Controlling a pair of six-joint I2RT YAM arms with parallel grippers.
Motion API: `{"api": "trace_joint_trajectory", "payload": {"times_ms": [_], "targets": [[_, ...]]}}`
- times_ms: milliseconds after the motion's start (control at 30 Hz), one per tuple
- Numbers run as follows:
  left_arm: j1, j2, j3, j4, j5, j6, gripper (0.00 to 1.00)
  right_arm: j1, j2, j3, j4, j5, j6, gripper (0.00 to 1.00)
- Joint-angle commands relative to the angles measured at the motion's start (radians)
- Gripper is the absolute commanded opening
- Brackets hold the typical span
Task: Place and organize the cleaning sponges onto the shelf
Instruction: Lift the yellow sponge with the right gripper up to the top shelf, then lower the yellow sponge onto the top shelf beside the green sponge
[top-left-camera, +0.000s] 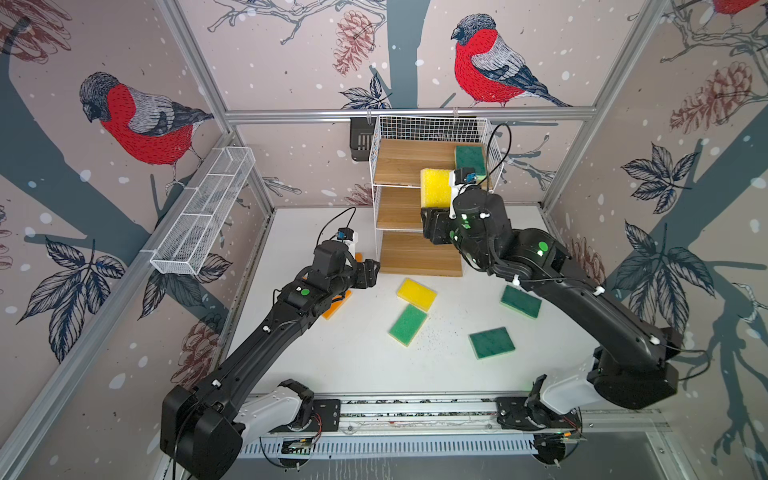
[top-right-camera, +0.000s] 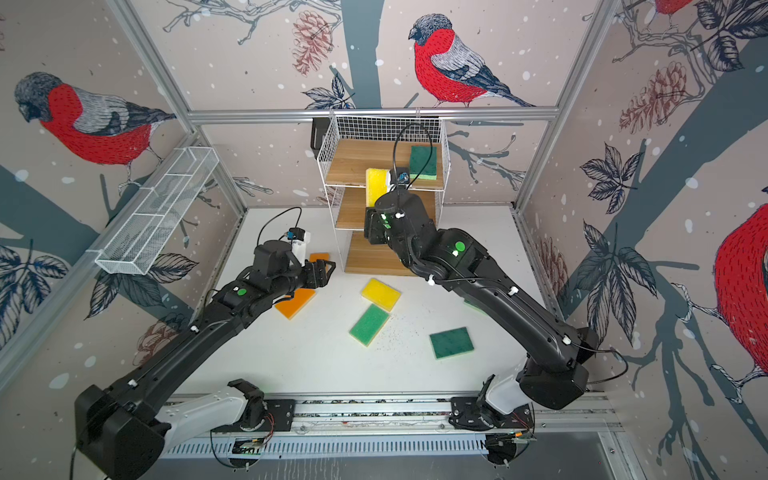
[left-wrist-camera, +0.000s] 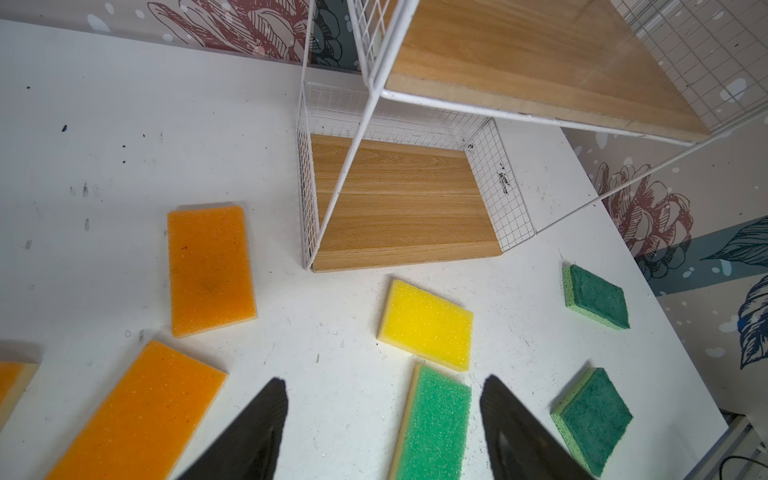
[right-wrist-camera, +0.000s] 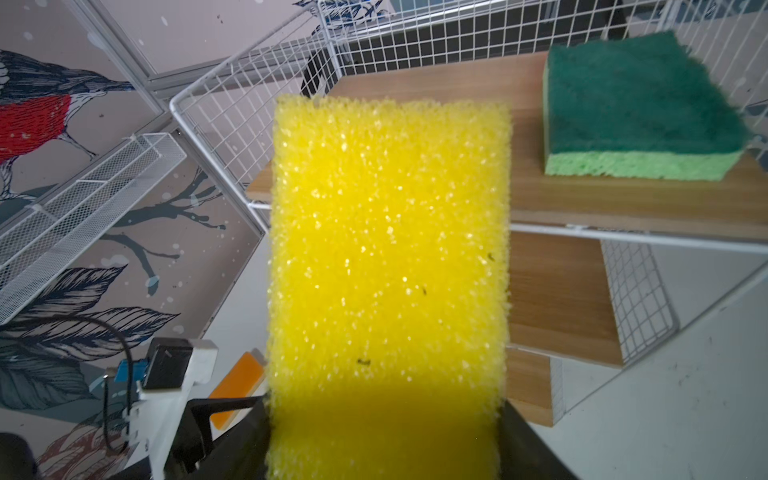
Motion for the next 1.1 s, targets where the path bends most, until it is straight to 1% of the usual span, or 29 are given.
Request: {"api": "trace_joint_trajectory", "payload": {"times_ms": [0,133,467,767,933,1067], "targets": [[0.000,0.010,0.021,0.000,-0.016,0.015,0.74,-0.050,-0.005,-0.005,0.107,-0.056,-0.034,0.68],[0.002,0.007,0.031,-0.003,-0.031,0.025,0.74,-0.090,0.003,0.006,0.147,-0.094,-0.039,0.68],[0.010,0.020,0.044,0.007,-0.043,0.032,0.75,-0.107,0.040,0.077,0.179,-0.081,-0.116,0.68],[0.025,0.043,0.045,0.029,-0.016,0.012,0.75,-0.114,0.097,0.091,0.247,-0.029,-0.161,0.69],[0.032,0.051,0.045,0.034,-0.006,0.008,0.75,-0.114,0.137,0.120,0.260,0.021,-0.167,0.69],[0.039,0.053,0.078,0.038,0.001,0.009,0.75,-0.114,0.171,0.153,0.263,0.033,-0.176,0.70]]}}
